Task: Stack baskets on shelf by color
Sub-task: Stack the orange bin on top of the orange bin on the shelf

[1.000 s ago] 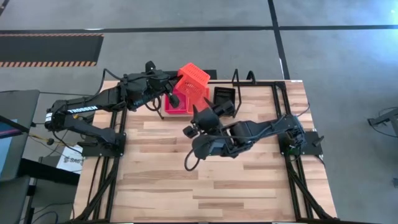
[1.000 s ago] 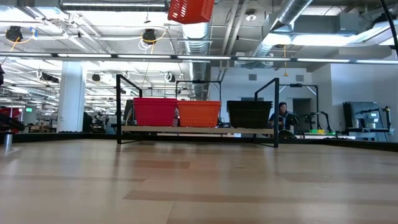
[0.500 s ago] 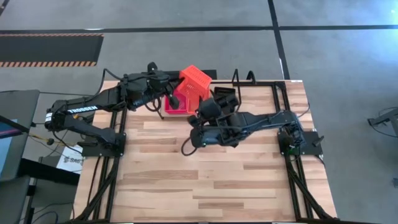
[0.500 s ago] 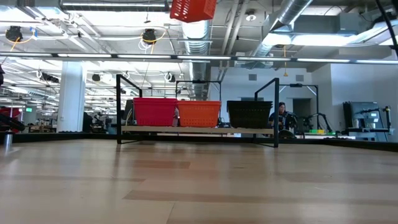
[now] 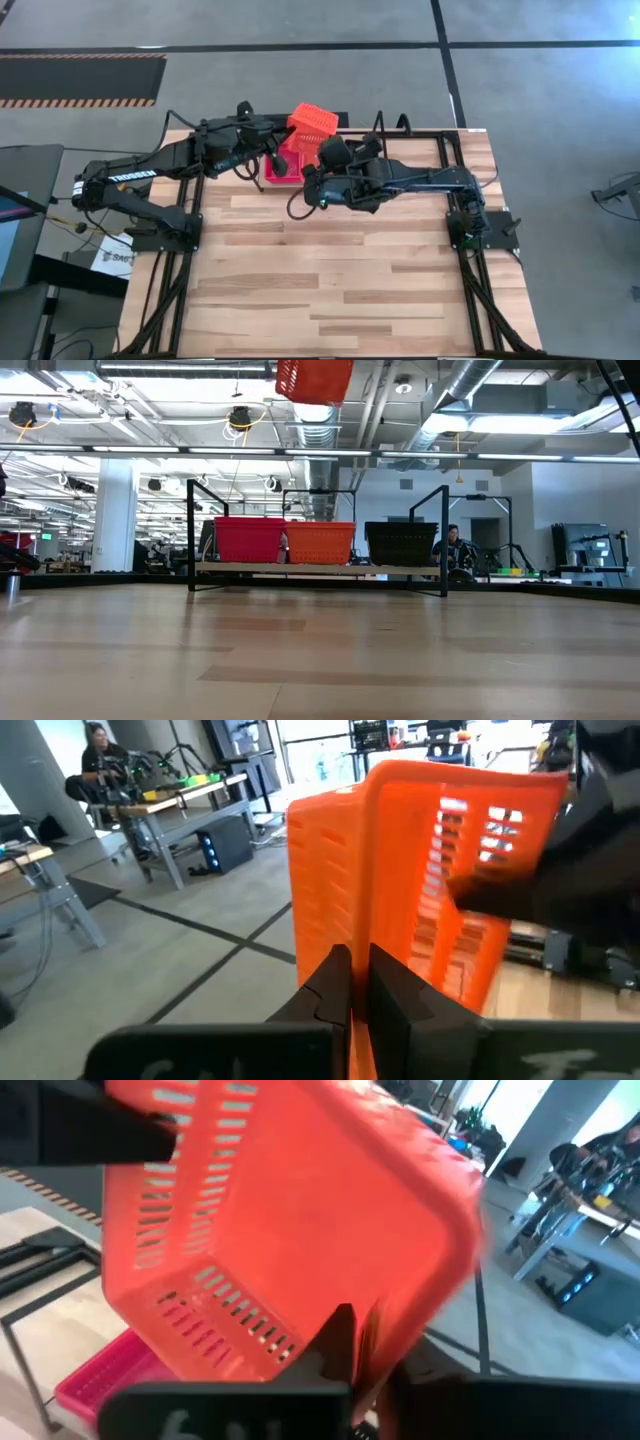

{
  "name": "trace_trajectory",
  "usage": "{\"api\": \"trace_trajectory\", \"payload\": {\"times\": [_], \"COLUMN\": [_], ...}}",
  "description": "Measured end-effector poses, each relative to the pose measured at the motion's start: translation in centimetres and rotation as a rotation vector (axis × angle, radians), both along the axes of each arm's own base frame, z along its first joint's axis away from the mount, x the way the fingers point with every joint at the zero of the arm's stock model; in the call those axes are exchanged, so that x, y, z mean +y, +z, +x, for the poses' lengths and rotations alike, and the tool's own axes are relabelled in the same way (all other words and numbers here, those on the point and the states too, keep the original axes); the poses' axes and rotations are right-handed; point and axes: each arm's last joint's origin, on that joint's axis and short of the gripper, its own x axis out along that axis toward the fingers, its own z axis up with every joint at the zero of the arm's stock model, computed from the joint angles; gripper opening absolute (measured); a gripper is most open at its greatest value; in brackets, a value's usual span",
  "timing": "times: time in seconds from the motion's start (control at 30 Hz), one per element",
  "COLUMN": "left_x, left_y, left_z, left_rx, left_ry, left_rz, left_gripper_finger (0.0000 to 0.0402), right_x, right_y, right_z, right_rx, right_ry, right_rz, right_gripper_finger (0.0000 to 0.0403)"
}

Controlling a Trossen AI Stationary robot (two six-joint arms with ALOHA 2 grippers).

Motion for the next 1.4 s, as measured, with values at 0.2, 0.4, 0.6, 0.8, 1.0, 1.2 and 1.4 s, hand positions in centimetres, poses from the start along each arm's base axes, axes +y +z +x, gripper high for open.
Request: {"api": "trace_trajectory", "payload": {"times": [0.2, 0.4, 0.6, 0.8, 1.0, 1.2, 1.4], "left_x": [-0.4, -2.6, -4.3, -4.4, -4.2, -4.4, -4.6], "left_y": [-0.5, -0.3, -1.4, -3.9, -5.3, -5.6, -5.8], "left_z": [-0.2, -1.9, -5.8, -10.0, -13.0, -12.8, -12.4], "left_rx": [0.081, 0.134, 0.277, 0.501, 0.657, 0.599, 0.617], "left_ry": [-0.038, -0.130, -0.137, 0.080, 0.366, 0.343, 0.330], "left_rz": [0.018, -0.004, -0.175, -0.473, -0.573, -0.589, -0.570], "left_gripper_finger": [0.0034, 0.0120, 0.0177, 0.0179, 0.0168, 0.0160, 0.0158], "right_x": [0.0, 0.2, 0.2, -1.6, -6.7, -11.7, -15.6], "right_y": [-0.1, -0.7, -1.0, -1.1, -1.5, -1.4, -1.4], "right_z": [-0.2, -0.6, -0.6, -0.5, -0.2, -0.6, -1.2], "right_rx": [0.041, 0.098, 0.128, 0.126, 0.068, -0.034, -0.178], "right_ry": [0.009, 0.027, 0.057, 0.095, 0.170, 0.137, 0.136], "right_rz": [0.005, 0.037, 0.083, 0.239, 0.583, 0.710, 0.905], "right_gripper_finger": [0.0006, 0.0004, 0.0003, 0.0002, 0.0002, 0.0002, 0.0002]}}
